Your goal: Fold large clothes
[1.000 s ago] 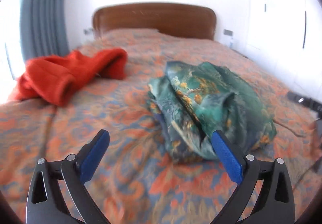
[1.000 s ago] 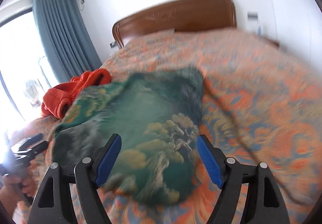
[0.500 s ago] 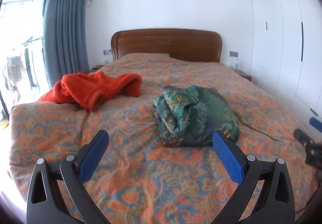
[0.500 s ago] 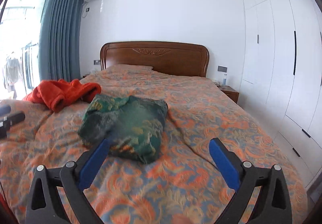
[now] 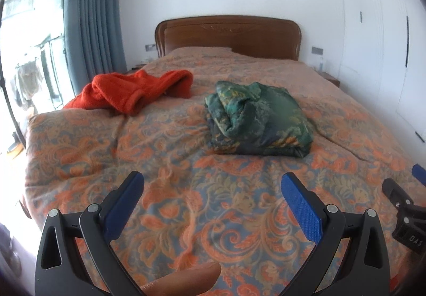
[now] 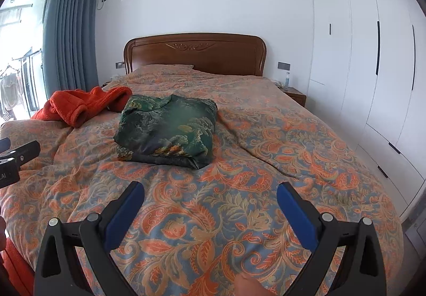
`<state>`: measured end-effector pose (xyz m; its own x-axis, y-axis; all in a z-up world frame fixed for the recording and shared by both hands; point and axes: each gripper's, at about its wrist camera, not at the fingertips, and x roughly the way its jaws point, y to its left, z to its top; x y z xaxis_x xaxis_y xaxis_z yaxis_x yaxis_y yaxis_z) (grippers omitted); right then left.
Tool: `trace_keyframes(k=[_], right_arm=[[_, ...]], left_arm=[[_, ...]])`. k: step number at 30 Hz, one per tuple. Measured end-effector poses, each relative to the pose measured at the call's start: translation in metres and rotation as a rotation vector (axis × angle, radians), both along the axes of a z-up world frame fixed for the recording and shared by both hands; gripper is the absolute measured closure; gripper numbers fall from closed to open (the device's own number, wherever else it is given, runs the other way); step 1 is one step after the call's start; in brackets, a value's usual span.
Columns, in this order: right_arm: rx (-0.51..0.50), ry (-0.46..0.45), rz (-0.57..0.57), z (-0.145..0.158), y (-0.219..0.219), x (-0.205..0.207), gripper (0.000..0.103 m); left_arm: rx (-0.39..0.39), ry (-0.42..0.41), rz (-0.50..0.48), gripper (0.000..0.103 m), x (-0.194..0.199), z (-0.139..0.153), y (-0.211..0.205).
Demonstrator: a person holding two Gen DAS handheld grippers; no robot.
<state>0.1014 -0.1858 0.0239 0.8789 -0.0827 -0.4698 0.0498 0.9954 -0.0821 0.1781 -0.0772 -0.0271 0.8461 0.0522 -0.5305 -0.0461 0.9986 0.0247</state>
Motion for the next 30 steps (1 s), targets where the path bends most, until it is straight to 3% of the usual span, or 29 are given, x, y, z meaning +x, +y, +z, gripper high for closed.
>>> trace_keyframes(k=[10,30], right_arm=[[0.022,0.050,0.046,0.010,0.022,-0.020,0.002],[0.050,0.113,0.127,0.027,0.039,-0.059,0.002]], left_arm=[[-0.014,0.110,-0.036,0.000,-0.014,-0.001,0.001],[-0.033,0.141,-0.115,0.000,-0.062,0.017,0.007]])
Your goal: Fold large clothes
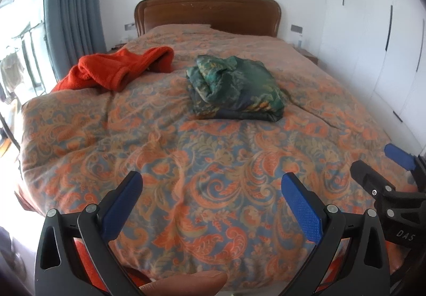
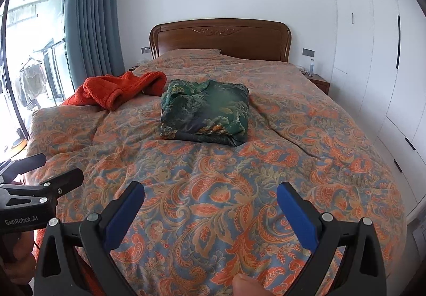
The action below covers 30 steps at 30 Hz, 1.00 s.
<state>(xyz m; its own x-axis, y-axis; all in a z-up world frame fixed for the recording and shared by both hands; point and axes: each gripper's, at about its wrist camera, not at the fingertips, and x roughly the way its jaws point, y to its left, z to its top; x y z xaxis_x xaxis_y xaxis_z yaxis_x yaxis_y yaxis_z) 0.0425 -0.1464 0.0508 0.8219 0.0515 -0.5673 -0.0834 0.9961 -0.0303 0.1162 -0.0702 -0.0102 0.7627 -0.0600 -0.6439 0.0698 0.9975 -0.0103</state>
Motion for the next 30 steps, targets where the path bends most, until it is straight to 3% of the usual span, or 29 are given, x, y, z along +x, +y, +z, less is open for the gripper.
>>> trace_keyframes(k=[30], right_arm=[[0.013,0.013,-0.030,0.006,-0.005,0.012,0.002]], left_arm=[[0.046,0.009,0.011,0.000,0.011,-0.002,-0.018]])
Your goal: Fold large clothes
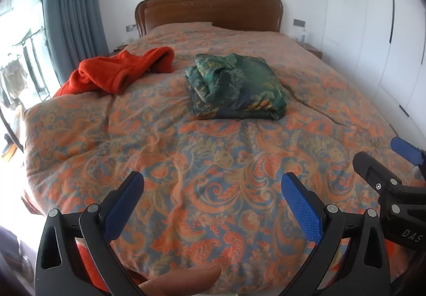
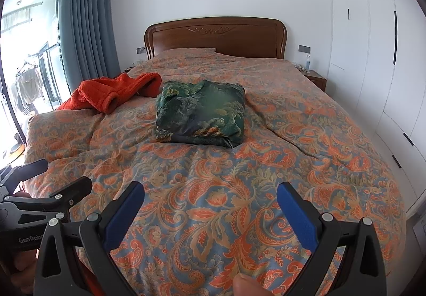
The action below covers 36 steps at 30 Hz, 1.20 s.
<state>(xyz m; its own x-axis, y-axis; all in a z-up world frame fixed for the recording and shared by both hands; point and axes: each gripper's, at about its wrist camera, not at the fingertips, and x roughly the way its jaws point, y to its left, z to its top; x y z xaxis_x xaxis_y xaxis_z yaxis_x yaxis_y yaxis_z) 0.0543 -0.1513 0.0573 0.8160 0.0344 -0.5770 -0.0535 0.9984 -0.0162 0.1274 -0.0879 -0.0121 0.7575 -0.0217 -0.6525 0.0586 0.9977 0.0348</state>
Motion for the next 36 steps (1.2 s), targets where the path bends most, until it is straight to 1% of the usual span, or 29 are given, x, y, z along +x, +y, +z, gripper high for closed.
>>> trace_keyframes(k=[5,18,29,36], right_arm=[[-0.010,-0.003,0.006,0.003,0.004,0.000,0.001],[-0.018,-0.005,0.006,0.004,0.009,0.003,0.002],[-0.011,0.011,0.008,0.000,0.011,0.004,0.002],[-0.008,0.004,0.004,0.003,0.009,0.005,0.002]], left_arm=[[-0.013,0.006,0.008,0.000,0.000,0.000,0.001],[-0.008,-0.010,0.035,0.000,0.000,0.004,0.008],[-0.009,-0.010,0.035,0.000,0.002,0.004,0.008],[-0.011,-0.014,0.036,0.000,0.004,0.005,0.007]])
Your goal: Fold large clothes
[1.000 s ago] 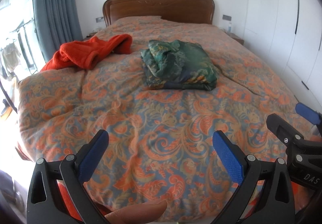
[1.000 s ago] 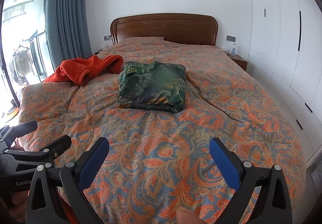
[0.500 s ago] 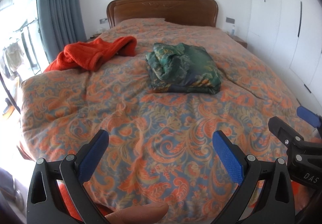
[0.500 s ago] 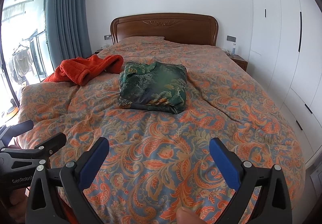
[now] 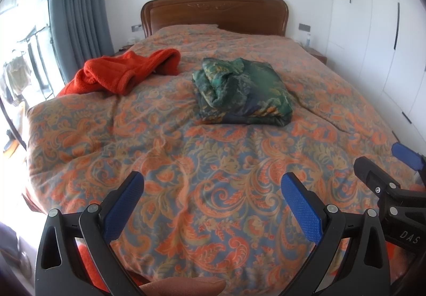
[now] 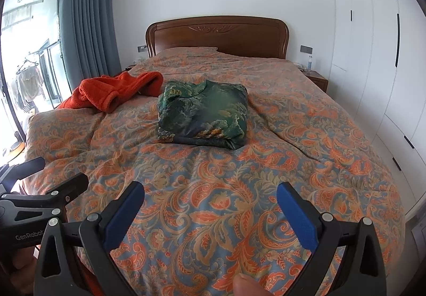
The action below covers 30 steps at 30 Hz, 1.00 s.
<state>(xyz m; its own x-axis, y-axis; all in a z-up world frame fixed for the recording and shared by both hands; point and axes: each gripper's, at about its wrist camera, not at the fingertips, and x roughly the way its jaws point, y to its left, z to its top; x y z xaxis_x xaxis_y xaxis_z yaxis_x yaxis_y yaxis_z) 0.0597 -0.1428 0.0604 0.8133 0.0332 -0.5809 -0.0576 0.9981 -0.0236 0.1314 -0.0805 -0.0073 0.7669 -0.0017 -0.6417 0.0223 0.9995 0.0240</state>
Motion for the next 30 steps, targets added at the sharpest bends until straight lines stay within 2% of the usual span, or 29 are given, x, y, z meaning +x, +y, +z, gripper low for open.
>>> trace_keyframes(k=[30], right_arm=[[-0.015,0.008,0.001,0.0027,0.0029,-0.0030,0.002]], left_arm=[[0.016,-0.019,-0.031,0.000,-0.0061,0.0046,0.0005]])
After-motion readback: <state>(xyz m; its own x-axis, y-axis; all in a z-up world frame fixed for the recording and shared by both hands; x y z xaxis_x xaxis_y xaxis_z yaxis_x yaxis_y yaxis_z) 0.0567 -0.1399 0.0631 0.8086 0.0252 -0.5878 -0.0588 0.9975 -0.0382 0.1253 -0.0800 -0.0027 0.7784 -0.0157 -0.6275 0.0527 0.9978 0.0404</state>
